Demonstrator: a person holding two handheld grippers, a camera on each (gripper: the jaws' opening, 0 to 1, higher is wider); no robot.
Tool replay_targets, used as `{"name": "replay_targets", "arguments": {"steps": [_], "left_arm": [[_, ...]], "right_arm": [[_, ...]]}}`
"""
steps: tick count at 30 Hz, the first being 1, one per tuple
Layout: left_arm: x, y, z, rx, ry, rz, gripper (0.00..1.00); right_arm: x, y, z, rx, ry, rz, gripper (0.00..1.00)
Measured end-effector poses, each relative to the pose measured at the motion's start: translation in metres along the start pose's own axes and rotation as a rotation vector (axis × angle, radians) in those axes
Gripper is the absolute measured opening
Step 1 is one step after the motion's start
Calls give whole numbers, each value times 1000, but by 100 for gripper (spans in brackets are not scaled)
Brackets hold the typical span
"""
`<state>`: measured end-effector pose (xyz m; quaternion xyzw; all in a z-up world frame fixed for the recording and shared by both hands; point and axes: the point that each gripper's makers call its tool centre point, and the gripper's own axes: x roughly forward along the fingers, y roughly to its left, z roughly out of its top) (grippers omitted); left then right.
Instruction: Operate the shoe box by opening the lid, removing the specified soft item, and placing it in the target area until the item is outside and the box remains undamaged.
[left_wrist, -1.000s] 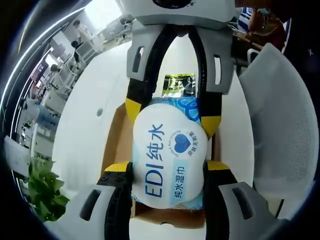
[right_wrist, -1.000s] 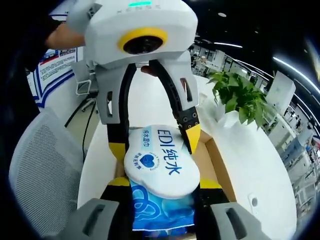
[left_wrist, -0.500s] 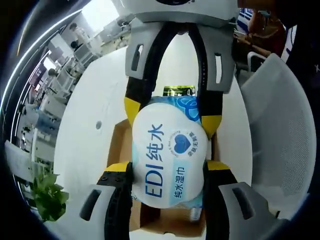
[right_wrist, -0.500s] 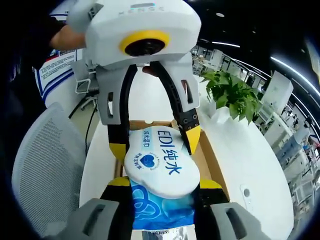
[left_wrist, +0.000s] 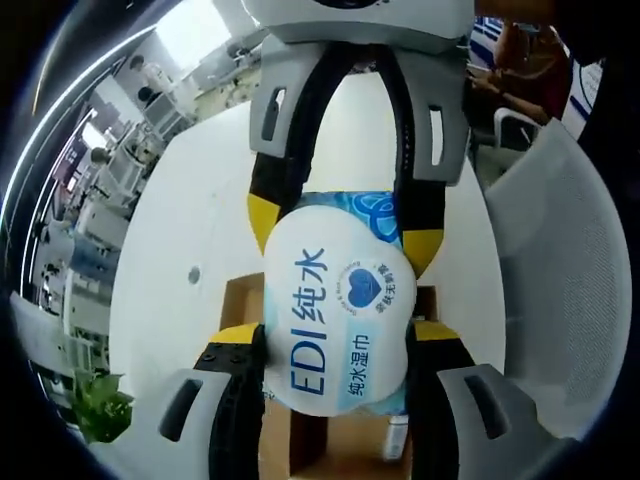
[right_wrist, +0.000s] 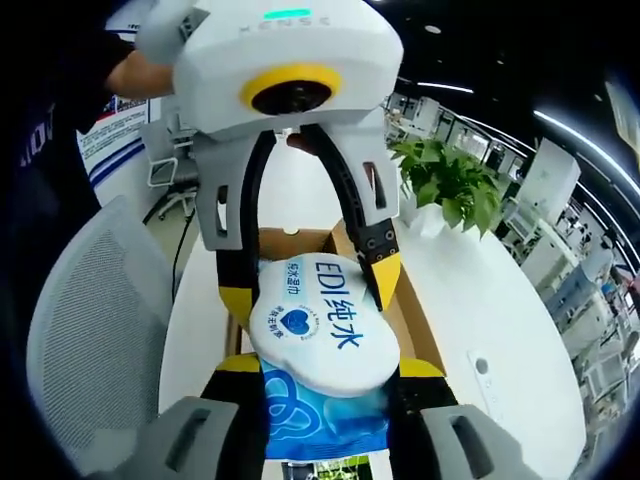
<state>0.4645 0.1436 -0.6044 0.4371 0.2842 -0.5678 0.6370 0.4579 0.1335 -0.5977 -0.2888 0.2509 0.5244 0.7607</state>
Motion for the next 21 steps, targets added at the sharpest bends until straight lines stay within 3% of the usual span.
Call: {"name": "replay_targets", "arguments": {"steps": [21], "left_arm": [[34, -5, 43, 31, -13, -32, 56]], "right_arm": [[-30, -10, -43, 24, 25, -24, 42]]}}
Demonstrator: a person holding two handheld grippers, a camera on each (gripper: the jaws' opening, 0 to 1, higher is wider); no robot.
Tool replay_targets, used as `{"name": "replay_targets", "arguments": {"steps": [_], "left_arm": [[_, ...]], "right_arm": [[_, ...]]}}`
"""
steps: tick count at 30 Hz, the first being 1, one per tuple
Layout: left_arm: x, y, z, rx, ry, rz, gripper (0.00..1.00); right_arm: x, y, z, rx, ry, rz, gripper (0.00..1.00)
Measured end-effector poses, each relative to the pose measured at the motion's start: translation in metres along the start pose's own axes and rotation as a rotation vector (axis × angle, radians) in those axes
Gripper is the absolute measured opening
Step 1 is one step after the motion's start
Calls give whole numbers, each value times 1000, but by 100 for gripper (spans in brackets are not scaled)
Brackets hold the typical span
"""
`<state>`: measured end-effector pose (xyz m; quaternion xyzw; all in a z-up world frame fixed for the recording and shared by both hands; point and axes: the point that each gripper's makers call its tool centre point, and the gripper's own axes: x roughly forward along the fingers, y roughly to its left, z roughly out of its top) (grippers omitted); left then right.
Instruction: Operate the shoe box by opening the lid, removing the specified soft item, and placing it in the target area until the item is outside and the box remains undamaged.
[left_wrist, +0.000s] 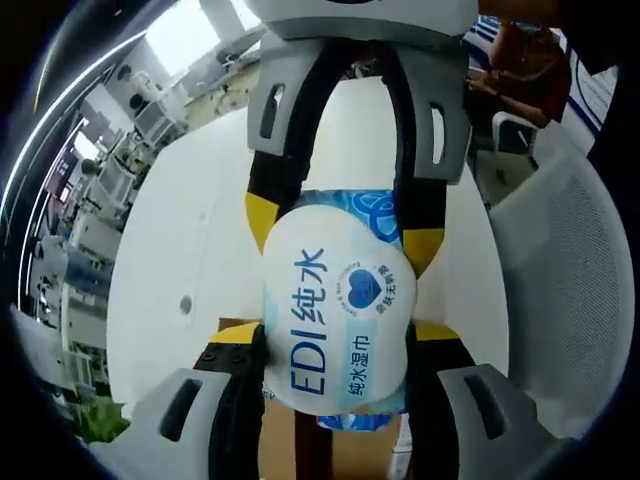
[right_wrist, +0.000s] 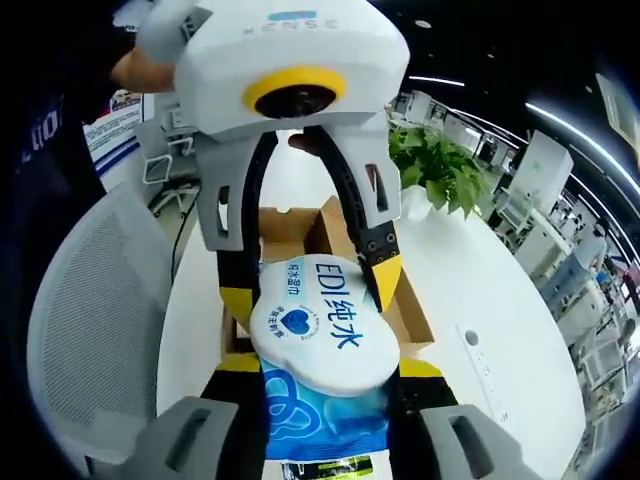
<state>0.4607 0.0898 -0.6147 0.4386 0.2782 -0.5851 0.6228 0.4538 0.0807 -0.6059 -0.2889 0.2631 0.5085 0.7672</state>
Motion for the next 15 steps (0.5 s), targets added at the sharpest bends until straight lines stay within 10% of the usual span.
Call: {"name": "replay_targets", "arguments": {"steps": [15], "left_arm": [[24, 0, 11, 1, -19, -12, 56]], "right_arm": [[-3, -7, -26, 1, 24, -2, 42]]}}
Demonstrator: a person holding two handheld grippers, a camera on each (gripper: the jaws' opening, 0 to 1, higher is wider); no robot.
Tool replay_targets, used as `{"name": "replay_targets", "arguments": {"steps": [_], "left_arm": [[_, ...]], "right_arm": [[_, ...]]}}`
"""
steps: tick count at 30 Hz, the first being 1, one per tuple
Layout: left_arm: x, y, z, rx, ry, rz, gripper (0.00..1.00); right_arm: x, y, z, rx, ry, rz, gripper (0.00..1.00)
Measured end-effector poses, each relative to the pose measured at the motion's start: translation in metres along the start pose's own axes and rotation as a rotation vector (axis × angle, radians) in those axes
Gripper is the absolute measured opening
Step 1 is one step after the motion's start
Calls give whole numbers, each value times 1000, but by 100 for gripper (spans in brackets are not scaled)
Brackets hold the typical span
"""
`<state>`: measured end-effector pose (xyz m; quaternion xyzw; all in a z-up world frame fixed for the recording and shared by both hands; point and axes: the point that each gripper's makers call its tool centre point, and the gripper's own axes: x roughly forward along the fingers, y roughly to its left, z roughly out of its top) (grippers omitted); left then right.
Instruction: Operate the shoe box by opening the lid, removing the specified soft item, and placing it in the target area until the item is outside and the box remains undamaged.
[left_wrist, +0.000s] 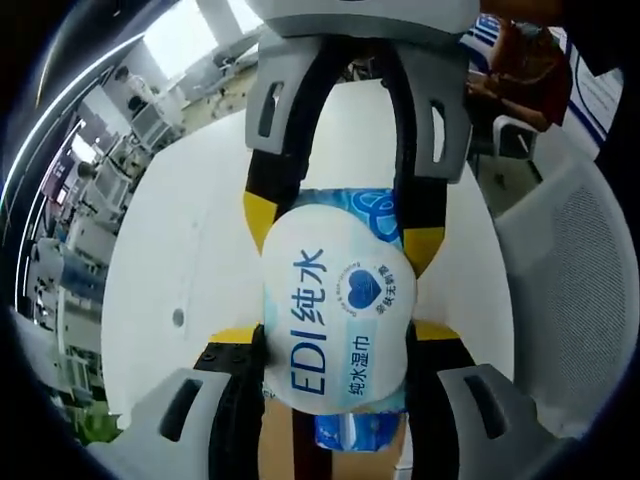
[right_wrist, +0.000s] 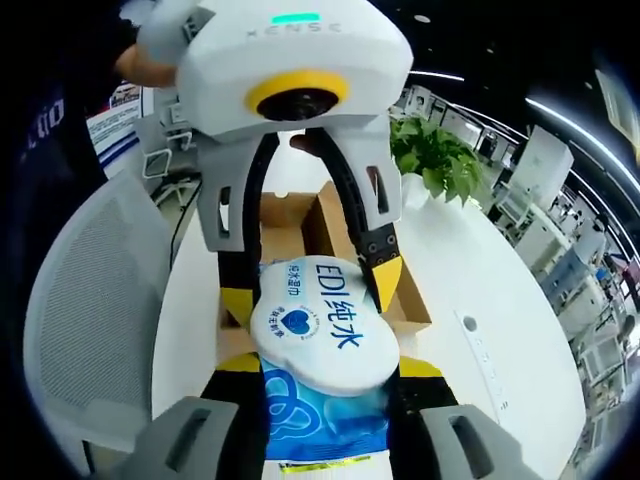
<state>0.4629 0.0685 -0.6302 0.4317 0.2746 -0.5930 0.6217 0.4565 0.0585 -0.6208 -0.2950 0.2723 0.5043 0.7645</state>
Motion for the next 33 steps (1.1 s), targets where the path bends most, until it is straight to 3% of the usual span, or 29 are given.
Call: {"name": "replay_targets", "arguments": {"steps": [33], "left_arm": [[56, -2, -4, -23, 7, -32, 56]], "right_arm": [[21, -7, -49, 0, 31, 25, 42]]}}
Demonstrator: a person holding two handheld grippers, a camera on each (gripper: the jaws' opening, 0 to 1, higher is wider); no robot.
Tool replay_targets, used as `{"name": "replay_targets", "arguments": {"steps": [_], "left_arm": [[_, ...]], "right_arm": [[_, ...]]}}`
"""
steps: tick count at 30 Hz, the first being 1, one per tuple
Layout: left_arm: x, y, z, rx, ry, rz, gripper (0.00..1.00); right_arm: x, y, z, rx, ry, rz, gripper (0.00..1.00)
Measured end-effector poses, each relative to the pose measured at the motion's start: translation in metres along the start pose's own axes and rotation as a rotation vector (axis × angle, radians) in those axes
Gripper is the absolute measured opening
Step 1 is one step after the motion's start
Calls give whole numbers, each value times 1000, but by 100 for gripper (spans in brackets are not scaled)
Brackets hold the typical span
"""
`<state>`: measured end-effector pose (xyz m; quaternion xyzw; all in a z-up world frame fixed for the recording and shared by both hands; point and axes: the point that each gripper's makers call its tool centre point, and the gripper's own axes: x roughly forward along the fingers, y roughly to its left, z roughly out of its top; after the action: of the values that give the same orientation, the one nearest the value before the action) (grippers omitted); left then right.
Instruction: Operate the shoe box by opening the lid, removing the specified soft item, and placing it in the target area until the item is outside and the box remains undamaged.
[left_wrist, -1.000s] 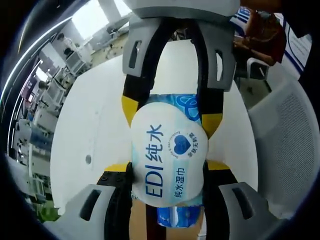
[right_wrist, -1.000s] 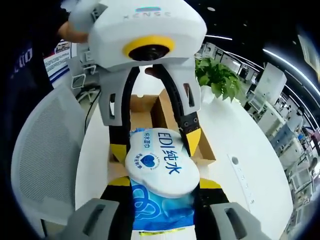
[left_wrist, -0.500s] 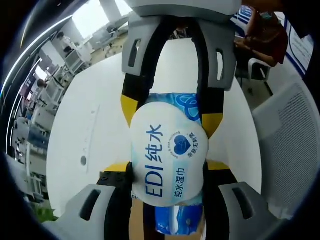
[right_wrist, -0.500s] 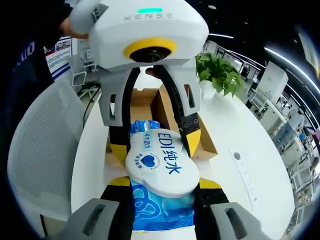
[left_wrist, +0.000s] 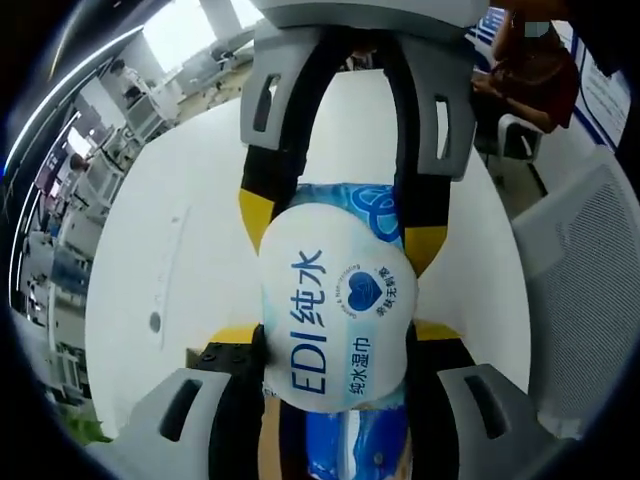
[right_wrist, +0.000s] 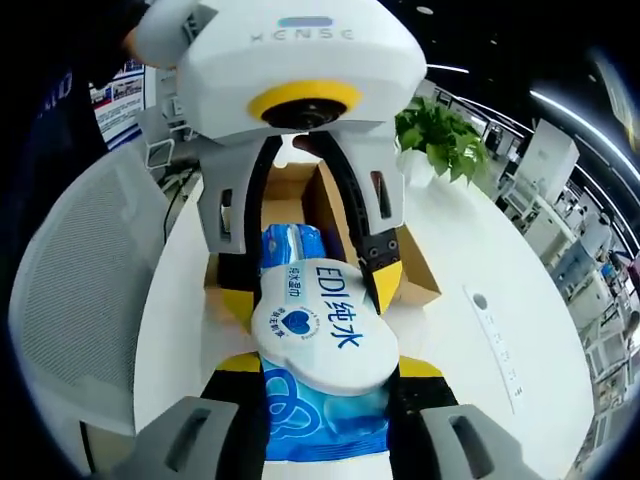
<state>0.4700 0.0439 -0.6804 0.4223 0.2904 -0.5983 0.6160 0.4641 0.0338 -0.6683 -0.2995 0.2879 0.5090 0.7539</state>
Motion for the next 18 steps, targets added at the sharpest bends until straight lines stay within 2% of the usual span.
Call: {"name": "replay_targets", "arguments": {"steps": [18], "left_arm": [[31, -2, -5, 4, 23, -28, 56]], "right_arm": [[15, -1, -25, 11, 8, 1, 42]]}}
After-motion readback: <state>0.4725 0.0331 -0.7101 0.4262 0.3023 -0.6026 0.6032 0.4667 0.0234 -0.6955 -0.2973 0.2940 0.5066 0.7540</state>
